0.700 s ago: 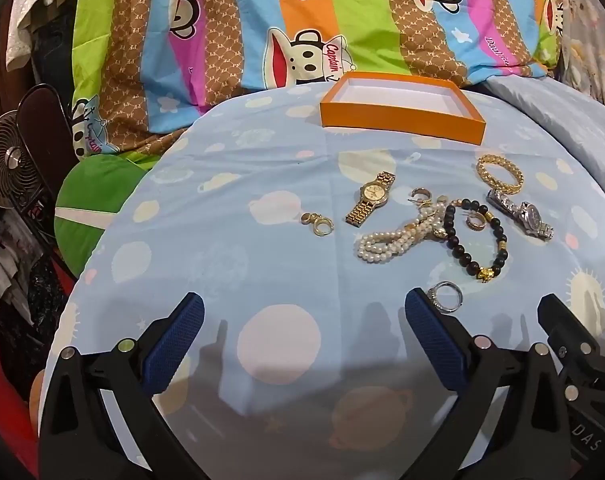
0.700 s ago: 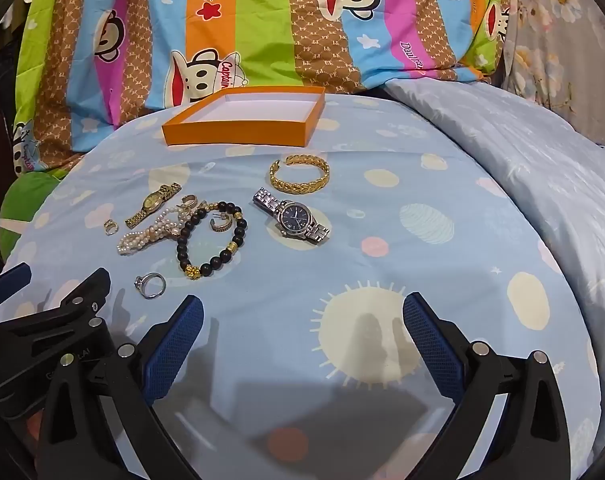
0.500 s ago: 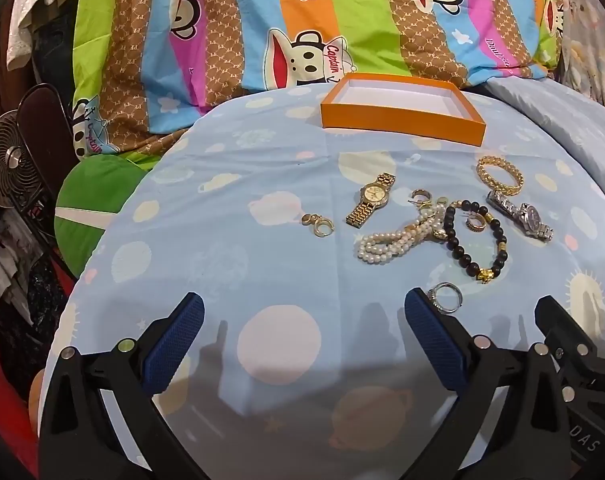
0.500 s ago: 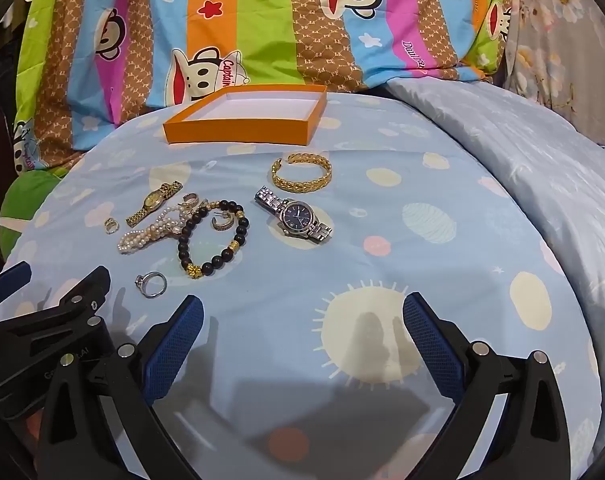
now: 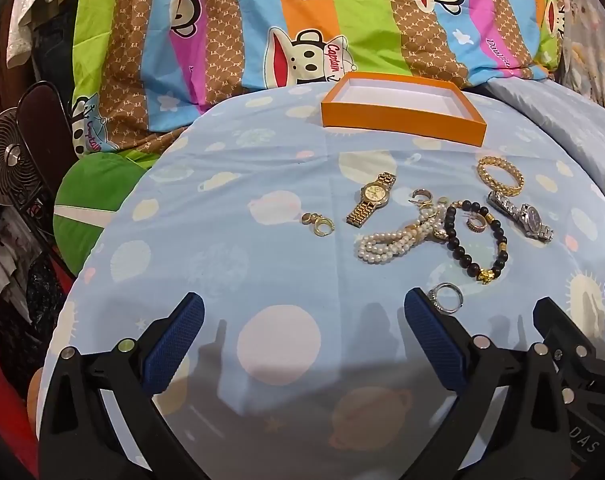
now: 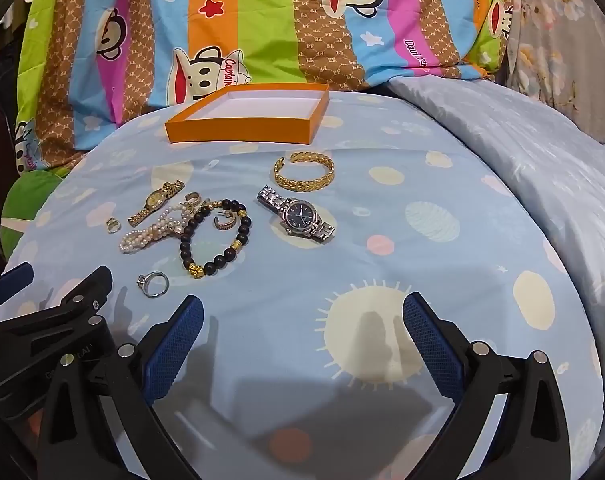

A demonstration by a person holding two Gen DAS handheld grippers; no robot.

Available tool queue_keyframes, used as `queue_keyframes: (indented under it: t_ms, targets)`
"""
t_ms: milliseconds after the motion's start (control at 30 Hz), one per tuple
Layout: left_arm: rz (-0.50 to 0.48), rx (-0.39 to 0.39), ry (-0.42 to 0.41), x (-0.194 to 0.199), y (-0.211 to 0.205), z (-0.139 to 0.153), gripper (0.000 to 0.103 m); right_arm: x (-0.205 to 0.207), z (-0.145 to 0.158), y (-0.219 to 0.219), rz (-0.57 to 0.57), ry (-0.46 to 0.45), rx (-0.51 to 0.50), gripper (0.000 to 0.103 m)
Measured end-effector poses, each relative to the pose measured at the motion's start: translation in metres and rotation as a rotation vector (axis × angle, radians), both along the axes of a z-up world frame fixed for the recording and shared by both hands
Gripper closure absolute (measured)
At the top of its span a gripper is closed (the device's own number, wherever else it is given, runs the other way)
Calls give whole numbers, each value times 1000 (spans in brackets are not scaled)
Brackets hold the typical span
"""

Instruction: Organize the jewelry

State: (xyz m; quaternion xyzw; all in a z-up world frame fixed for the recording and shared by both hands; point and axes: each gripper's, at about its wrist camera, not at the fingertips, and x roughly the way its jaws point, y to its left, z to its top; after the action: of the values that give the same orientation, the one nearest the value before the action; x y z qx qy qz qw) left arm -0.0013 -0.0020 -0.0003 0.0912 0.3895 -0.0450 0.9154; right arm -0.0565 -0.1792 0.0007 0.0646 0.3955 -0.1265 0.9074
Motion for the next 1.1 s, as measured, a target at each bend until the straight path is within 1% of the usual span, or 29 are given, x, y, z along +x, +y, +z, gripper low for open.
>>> queue_keyframes:
  t_ms: [1100]
  targets:
    - [1,-8,10,3,3,-4,5,2,-4,4,4,10,-1,5]
